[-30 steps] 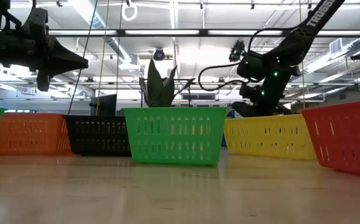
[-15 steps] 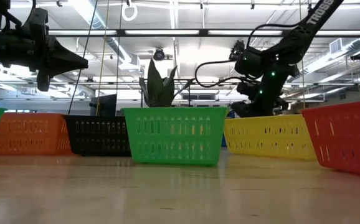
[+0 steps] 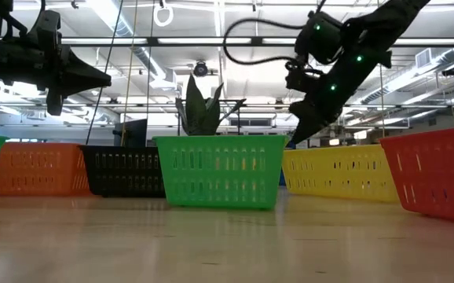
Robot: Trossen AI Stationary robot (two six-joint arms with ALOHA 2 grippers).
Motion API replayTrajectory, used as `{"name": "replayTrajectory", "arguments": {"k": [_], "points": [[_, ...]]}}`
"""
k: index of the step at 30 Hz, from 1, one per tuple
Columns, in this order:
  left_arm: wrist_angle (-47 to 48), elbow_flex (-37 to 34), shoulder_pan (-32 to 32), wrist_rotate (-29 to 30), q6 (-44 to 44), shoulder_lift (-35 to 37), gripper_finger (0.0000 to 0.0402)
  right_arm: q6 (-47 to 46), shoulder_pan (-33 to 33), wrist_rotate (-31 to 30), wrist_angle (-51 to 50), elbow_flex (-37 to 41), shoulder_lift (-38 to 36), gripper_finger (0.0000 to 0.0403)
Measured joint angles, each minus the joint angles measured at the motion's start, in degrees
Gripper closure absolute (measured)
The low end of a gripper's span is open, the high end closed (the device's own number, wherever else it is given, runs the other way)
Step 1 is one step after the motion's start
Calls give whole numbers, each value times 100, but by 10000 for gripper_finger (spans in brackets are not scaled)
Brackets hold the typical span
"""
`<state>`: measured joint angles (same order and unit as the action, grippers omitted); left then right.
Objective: Stack baskets by color
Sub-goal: Adjust the top blue bin, then adjust the top black bin
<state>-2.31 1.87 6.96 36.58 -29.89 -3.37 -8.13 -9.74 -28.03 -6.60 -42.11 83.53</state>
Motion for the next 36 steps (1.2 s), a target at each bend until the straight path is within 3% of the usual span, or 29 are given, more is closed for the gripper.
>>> {"name": "replayTrajectory", "arguments": {"k": [3,5,17,24,30,36], "points": [[0,0,0,0,0,0,370,178,89,1088,99,0,12,402],[0,0,-1,1,0,1,367,175,49,1477,130,0,43,402],[-4,0,-2,2,4,2,373,-72,-991,1499,-72,0,175,402],[-4,0,0,0,4,2,365,218,-1269,1241,-69,0,175,402],[-4,0,0,0,3,2,372,599,-1176,1228,114,0,175,402],[-4,0,0,2,2,2,369,638,-577,1246,393,0,173,402]]}}
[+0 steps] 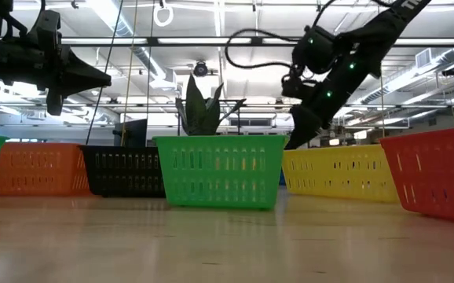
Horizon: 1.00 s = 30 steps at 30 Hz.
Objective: Stack baskets by color
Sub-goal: Adjust the top black bin
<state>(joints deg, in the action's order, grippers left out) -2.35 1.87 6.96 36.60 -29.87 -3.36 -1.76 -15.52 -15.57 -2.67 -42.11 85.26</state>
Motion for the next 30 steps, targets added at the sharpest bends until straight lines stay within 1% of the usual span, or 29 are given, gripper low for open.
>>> {"name": "replayTrajectory", "arguments": {"k": [5,9,13,18,19,21,23,25,26,28,29,30], "points": [[0,0,-1,0,0,0,365,-101,961,6,554,0,0,402],[0,0,0,0,14,0,370,-241,1725,-74,1239,0,-2,402],[-31,-1,-2,9,47,-1,373,-487,2351,98,1642,-2,-7,402],[-740,-4,-2,115,200,-2,366,-531,3058,262,1704,-215,-7,402],[-980,2,-4,42,348,-1,366,-461,3164,263,1693,-282,-7,401],[-1099,139,-3,-400,762,-1,366,-264,3336,275,1698,-429,-7,401],[-1195,279,-2,-1147,1185,-24,370,-78,3445,276,1703,-540,-7,401],[-1588,308,-2,-1927,1596,-119,373,27,3522,275,1674,-568,-7,401],[-1780,304,-1,-2151,1682,-169,375,33,3544,272,1664,-572,-7,401],[-2107,315,0,-2173,1525,-383,379,28,3577,263,1631,-587,-7,401],[-2029,344,-2,-2143,1474,-509,382,11,3591,260,1574,-588,-7,400],[-1745,434,-6,-2135,1472,-685,385,-1,3600,258,1510,-586,-7,400]]}}
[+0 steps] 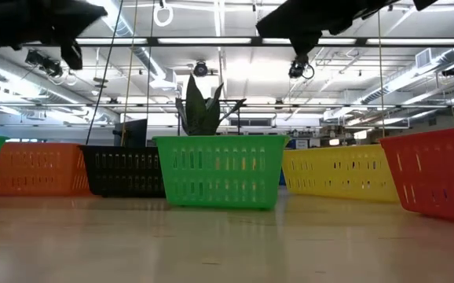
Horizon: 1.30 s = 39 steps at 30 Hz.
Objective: Stack baskets by color
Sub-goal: Adjust the top black bin
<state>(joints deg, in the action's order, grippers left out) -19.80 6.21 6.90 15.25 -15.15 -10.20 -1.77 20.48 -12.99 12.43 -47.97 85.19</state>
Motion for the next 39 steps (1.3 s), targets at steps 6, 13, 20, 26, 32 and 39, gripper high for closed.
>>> {"name": "replayTrajectory", "arguments": {"k": [6,13,20,26,32,39], "points": [[3428,1471,2,85,26,-1631,397,-15,14,-62,-62,0,0,400],[6626,2926,-657,427,-1635,-3719,398,72,13,-159,-77,0,0,400],[6631,2877,-2074,269,-1289,-5280,399,154,9,-364,-64,0,0,400],[5547,2877,-3213,2,-222,-6009,399,156,9,-364,-113,2,0,400],[5027,2877,-3723,-107,371,-6180,398,126,9,-364,-157,2,0,400],[5658,3346,-3535,-243,348,-6170,398,22,9,-364,-180,7,0,400]]}}
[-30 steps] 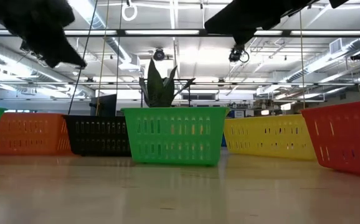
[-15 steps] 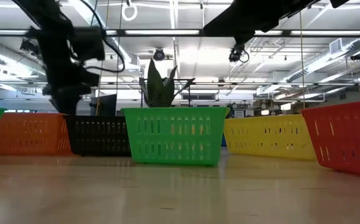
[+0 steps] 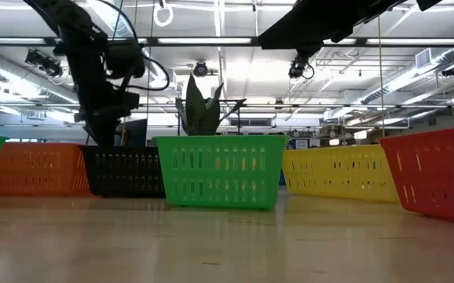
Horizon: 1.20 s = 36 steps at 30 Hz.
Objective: Stack baskets by color
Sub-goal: Adjust the top black bin
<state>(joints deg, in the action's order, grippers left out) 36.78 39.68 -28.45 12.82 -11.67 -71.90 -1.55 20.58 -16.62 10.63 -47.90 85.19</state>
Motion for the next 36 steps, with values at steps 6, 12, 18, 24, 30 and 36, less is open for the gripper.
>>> {"name": "replayTrajectory", "arguments": {"k": [6,12,18,24,30,36], "points": [[814,571,631,-789,-248,2,398,-36,-2,0,0,0,1,399],[-64,417,859,-844,-207,-378,398,-34,-2,0,0,0,2,399],[-1090,302,694,-519,-186,-1089,398,-36,-2,0,0,0,2,399],[-1932,307,433,-514,-80,-1470,398,-38,-2,-7,-2,0,4,399],[-2212,307,245,-385,113,-1490,397,-41,0,-19,-26,2,4,399],[-2361,307,327,-434,225,-1396,397,-41,0,-20,-33,2,4,399]]}}
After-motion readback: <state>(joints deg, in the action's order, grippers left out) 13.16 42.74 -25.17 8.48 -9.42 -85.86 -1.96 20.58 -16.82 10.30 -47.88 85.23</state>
